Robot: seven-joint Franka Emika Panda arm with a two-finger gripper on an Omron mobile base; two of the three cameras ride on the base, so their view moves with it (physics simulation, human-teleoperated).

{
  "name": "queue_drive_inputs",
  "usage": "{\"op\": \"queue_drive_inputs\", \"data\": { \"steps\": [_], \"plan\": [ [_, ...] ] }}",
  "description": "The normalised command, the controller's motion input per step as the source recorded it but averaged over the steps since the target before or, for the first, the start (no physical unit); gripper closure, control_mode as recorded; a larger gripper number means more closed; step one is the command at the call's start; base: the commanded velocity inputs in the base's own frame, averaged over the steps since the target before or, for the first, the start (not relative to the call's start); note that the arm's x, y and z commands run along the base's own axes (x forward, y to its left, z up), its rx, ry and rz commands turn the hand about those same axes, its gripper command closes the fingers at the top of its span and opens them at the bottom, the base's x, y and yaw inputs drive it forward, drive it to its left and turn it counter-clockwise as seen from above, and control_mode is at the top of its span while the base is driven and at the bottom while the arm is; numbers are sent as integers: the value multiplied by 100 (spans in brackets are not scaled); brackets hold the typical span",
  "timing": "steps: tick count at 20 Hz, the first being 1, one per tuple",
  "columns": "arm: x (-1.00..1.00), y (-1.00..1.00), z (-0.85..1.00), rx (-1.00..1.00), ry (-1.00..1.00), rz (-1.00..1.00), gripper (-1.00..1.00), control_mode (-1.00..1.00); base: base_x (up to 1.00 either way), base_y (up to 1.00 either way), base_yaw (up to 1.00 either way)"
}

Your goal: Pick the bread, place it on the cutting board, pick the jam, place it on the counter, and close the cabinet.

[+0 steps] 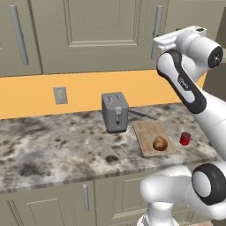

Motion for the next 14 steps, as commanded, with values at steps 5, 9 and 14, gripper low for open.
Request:
{"op": "queue_drive_inputs", "data": {
  "steps": [5,9,14],
  "plan": [
    [-82,-10,40,0,4,0,-100,-100,0,0,0],
    [-84,-7,40,0,9,0,-100,-100,0,0,0],
    [-85,-6,32,0,16,-3,-100,-100,0,0,0]
  ]
}}
